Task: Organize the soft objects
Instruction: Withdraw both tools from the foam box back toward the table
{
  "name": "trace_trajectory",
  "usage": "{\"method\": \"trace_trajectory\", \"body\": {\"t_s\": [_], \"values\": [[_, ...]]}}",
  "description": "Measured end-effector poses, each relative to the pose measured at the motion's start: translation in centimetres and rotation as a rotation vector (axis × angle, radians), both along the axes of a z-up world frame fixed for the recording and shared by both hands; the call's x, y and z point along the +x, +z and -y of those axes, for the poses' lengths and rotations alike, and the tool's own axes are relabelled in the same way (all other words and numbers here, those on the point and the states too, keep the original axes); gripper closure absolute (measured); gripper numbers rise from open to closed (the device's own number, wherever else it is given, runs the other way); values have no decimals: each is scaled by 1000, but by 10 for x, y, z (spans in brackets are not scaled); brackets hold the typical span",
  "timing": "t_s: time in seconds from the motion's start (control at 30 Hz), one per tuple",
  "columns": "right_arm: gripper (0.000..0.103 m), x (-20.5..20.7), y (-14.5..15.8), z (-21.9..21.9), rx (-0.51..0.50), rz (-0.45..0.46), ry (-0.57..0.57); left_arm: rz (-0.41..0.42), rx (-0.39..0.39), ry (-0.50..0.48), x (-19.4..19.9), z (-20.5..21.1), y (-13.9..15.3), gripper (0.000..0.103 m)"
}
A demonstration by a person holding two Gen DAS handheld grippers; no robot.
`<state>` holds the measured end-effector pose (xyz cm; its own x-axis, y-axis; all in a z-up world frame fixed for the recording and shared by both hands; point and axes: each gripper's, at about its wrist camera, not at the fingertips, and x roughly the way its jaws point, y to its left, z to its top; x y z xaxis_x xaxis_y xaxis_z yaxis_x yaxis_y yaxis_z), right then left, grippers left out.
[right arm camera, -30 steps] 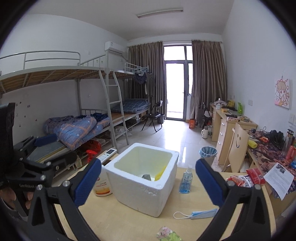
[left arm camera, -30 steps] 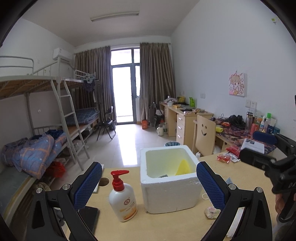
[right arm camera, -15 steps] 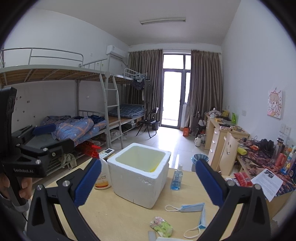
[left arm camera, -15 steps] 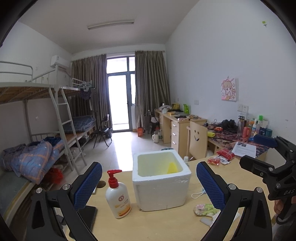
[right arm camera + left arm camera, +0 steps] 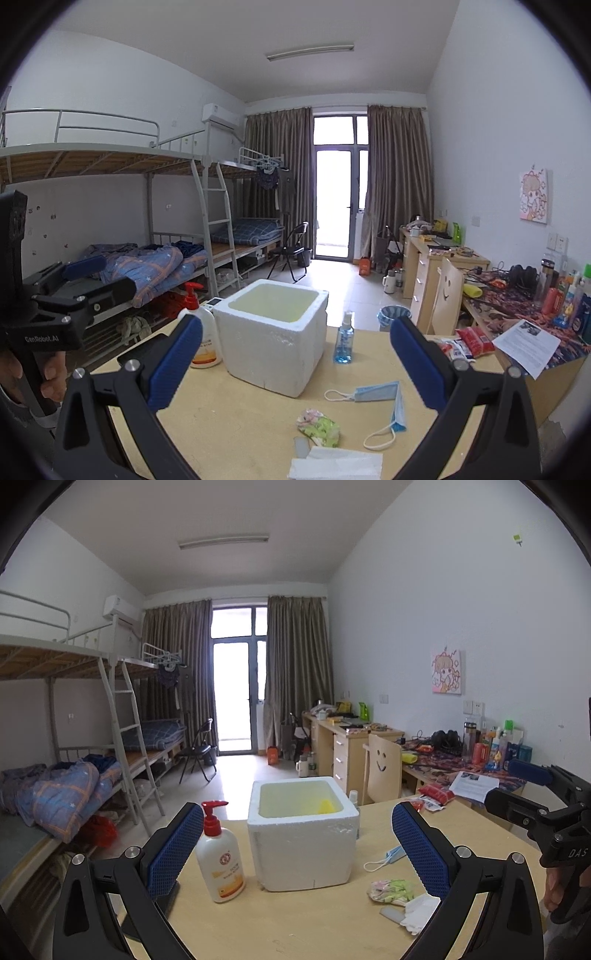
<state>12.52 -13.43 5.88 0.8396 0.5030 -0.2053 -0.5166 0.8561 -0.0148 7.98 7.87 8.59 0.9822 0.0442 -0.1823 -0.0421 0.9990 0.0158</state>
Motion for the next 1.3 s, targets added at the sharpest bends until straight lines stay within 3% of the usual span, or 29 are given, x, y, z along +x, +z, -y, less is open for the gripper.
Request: {"method": "trace_trajectory", "body": {"t_s": [0.53, 0.67, 0.83, 1.3], "values": [[0, -34, -50, 23, 35, 38, -72, 34, -9, 76, -20, 5, -61, 1], [0, -36, -67, 31, 59, 30, -109, 35, -38, 71, -25, 2, -71, 1], [0, -36, -85, 34, 66, -2, -130, 63, -7, 87, -33, 8, -82, 1], [0, -37, -104, 45, 71, -48, -119, 2, 1, 44, -26, 21, -102, 1]]}}
